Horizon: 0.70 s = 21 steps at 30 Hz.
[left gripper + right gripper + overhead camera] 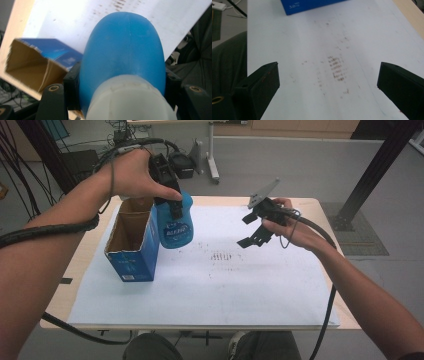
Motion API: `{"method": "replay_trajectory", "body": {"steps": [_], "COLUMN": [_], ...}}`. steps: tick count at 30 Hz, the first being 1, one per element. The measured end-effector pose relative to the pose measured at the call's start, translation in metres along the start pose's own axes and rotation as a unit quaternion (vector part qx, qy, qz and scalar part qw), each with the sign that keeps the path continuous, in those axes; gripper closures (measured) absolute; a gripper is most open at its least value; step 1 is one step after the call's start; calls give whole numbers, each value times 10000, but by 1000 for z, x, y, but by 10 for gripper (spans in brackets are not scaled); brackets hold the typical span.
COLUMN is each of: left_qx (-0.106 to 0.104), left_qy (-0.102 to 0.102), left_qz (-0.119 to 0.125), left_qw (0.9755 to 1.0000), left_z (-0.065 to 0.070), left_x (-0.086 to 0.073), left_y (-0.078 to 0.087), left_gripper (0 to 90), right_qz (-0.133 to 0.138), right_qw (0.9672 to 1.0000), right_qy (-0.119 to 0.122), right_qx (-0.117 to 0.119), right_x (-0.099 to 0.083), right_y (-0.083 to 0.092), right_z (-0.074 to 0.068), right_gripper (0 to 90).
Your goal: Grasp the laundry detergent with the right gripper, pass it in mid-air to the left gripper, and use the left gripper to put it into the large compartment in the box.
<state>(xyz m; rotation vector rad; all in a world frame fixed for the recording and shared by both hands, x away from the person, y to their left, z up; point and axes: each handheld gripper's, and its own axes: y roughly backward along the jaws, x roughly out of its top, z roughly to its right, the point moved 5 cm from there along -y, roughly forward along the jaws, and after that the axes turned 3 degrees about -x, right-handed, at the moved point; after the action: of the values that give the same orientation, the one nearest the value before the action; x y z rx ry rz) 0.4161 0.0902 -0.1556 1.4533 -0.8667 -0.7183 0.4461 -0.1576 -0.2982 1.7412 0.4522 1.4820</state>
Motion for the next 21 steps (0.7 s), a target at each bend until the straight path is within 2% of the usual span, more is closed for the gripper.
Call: {"method": "replay_trajectory", "body": {"steps": [5, 7, 9, 10, 12, 16, 20, 21], "left_qx": [103, 112, 105, 95, 51, -14, -26, -17], "left_qy": [456, 770, 1126, 1232, 1490, 1996, 2514, 2677], "left_qz": [32, 36, 69, 69, 103, 192, 276, 287], "left_qw": [9989, 9970, 9936, 9923, 9888, 9797, 9675, 9631], "left_z": [-15, -22, -29, -31, -39, -52, -62, -65], "left_x": [-11, -17, -24, -26, -32, -44, -52, -55], "left_y": [16, 23, 30, 32, 39, 50, 57, 58], "left_gripper": [372, 371, 371, 372, 371, 372, 371, 371], "right_qz": [-104, -167, -261, -337, -463, -721, -837, -852], "right_qw": [9985, 9975, 9962, 9955, 9944, 9912, 9896, 9894], "right_qy": [-391, -489, -596, -638, -647, -715, -749, -753], "right_qx": [-371, -489, -580, -612, -694, -853, -897, -904], "right_x": [-18, -23, -29, -32, -35, -43, -47, -47], "right_y": [21, 29, 36, 40, 45, 54, 58, 59], "right_z": [20, 27, 32, 35, 39, 45, 49, 50], "right_gripper": [43, 43, 45, 45, 50, 50, 52, 52]}}
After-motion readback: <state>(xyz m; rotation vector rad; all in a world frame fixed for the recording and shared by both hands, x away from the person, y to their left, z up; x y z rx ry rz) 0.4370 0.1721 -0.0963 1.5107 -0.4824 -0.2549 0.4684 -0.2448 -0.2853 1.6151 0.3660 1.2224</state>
